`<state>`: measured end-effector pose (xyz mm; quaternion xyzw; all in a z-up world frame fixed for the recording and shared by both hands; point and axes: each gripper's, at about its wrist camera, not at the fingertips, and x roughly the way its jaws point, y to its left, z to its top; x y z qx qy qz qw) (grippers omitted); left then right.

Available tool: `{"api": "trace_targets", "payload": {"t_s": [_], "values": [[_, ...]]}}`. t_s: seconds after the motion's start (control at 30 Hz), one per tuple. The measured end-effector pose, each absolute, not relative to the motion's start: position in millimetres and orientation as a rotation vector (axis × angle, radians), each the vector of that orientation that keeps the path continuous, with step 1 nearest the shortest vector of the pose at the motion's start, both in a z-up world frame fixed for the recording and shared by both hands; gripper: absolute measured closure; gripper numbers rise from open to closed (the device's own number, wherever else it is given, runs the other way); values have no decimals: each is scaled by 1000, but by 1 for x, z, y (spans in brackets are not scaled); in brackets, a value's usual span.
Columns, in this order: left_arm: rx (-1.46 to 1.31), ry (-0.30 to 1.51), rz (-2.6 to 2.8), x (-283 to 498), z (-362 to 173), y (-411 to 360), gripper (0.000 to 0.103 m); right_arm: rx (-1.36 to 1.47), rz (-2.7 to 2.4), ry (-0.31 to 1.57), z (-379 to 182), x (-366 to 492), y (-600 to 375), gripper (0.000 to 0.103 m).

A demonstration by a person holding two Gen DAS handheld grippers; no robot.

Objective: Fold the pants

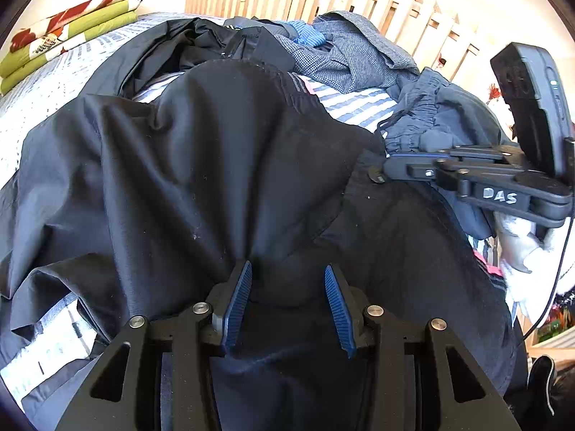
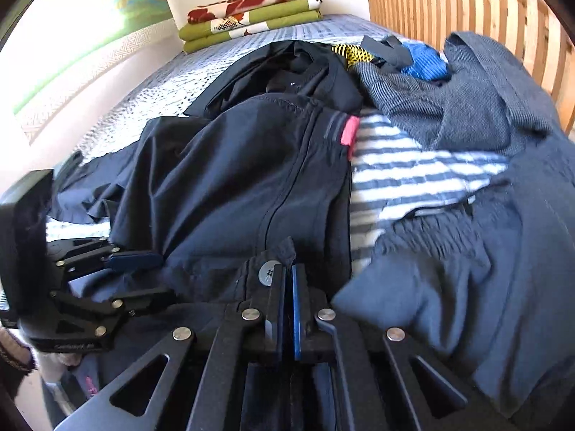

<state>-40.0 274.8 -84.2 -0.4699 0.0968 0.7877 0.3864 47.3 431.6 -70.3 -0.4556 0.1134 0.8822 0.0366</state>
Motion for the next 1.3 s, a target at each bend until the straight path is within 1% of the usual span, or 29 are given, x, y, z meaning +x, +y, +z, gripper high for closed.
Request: {"api": "trace_targets", "payload": {"t_s": [0.2, 0.33, 0.43, 0.53, 0.57, 0.63, 0.7, 0.73, 0.8, 0.9, 0.97, 1.0, 1.03, 1.13, 1.3], "values": [[-1193, 246, 2006, -39, -84, 274, 57, -1427, 2669, 181, -85, 38, 420, 100], [-1191, 246, 2006, -39, -84, 274, 57, -1461, 2630, 176, -86, 44, 421, 100], [-1184, 251, 2003, -38, -85, 275, 55, -1486, 2609, 157, -86, 56, 419, 100], [-1180, 261, 2005, -38, -84, 276, 54, -1482, 2625, 184, -80, 65, 423, 98], [-1180, 260, 2004, -38, -84, 277, 54, -1480, 2621, 210, -77, 67, 426, 96], [-1181, 257, 2002, -39, -85, 277, 54, -1424, 2652, 273, -67, 73, 430, 96], [-1181, 258, 2002, -39, -84, 277, 54, -1415, 2677, 268, -61, 73, 428, 94], [-1180, 259, 2002, -39, -84, 277, 53, -1421, 2692, 252, -60, 71, 424, 92], [-1179, 259, 2003, -38, -85, 277, 53, -1434, 2710, 220, -61, 65, 419, 84], [-1180, 259, 2002, -38, -85, 277, 53, -1437, 2715, 205, -68, 48, 417, 83], [-1190, 258, 1999, -38, -84, 276, 53, -1478, 2708, 241, -76, 42, 416, 83], [-1199, 251, 1997, -39, -82, 275, 53, -1513, 2672, 216, -82, 42, 415, 85], [-1208, 234, 1997, -39, -81, 273, 53, -1528, 2653, 179, -84, 47, 415, 85], [-1240, 175, 1988, -37, -72, 259, 53, -1557, 2642, 195, -82, 73, 426, 85], [-1248, 128, 2065, -19, -47, 200, 52, -1520, 2655, 290, -59, 120, 439, 85]]}}
